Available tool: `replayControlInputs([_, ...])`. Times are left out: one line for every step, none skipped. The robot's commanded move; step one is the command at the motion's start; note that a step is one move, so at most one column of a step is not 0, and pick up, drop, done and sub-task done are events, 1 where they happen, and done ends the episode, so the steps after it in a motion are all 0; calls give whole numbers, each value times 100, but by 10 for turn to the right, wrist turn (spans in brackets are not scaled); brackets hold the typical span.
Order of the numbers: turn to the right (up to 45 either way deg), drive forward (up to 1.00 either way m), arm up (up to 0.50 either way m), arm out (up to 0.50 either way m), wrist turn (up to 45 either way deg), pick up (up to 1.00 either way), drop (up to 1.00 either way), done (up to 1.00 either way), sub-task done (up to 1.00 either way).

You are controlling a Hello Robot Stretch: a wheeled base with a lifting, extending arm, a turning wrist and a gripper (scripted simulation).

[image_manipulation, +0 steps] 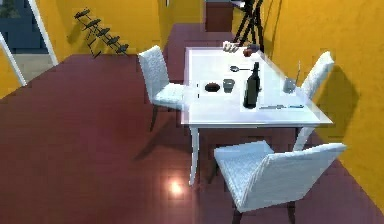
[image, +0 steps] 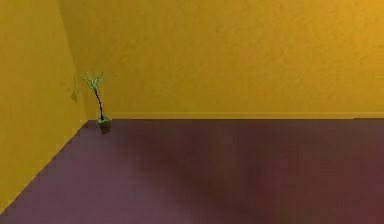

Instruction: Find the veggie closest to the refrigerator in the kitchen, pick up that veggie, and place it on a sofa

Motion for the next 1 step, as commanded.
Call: replayControlInputs([450, 0, 0, 0, 0, 0, 0, 0, 0])
